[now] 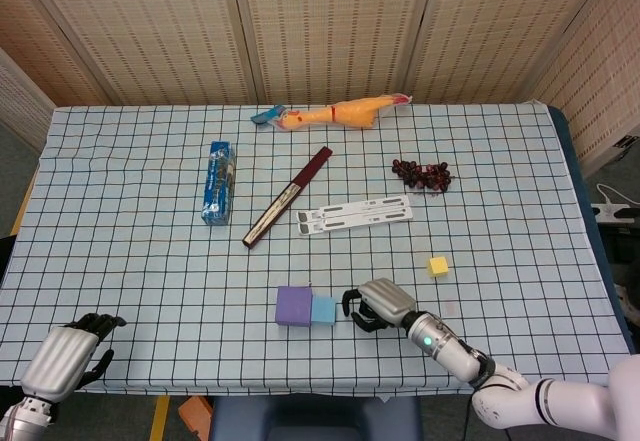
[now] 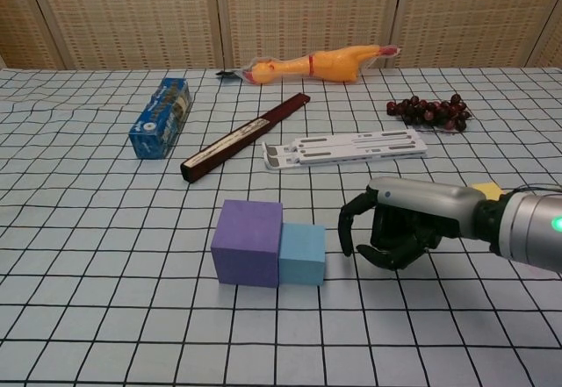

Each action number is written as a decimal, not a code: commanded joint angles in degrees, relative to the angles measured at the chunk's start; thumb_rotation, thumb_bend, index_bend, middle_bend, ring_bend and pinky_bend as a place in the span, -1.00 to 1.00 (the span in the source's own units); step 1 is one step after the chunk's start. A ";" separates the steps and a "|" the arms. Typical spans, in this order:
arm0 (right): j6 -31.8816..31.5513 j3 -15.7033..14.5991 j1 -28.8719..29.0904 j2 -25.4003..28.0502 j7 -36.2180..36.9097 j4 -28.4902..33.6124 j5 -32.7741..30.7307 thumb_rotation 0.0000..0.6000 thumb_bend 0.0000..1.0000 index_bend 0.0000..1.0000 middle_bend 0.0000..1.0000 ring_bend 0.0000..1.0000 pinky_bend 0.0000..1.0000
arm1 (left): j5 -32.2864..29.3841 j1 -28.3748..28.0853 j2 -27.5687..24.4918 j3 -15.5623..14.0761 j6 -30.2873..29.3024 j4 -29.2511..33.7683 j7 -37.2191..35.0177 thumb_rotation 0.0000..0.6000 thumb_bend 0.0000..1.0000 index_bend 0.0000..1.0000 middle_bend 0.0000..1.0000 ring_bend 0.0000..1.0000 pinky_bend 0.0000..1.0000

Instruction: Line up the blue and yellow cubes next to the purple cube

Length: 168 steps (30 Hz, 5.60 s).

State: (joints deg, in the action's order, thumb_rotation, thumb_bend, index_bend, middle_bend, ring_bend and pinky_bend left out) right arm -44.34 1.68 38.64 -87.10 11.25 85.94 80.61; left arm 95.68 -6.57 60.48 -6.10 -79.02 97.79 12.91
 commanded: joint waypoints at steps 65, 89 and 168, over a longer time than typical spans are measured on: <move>-3.95 4.31 -5.66 4.67 -18.78 -10.40 -17.60 1.00 -0.73 0.04 1.00 0.84 1.00 | -1.02 -0.47 0.32 -0.12 1.60 0.50 1.51 1.00 -0.13 -0.34 -0.28 -0.37 0.18; -1.25 4.82 -3.07 4.49 -16.50 1.14 -14.72 1.00 -0.64 0.11 1.00 0.85 1.00 | -0.61 -0.54 0.42 -0.30 1.57 0.63 1.97 1.00 -0.13 -0.34 -0.28 -0.37 0.18; -7.87 2.21 -4.84 -5.81 -10.37 3.42 -11.86 1.00 -0.64 0.10 1.00 0.86 1.00 | 0.08 -1.01 0.41 -0.85 2.20 0.58 1.32 1.00 -0.13 -0.34 -0.28 -0.37 0.18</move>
State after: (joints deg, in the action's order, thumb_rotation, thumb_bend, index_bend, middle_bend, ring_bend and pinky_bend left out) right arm -52.03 4.09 34.16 -93.08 0.40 89.62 68.32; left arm 95.77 -7.58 60.90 -6.95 -76.82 98.38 14.23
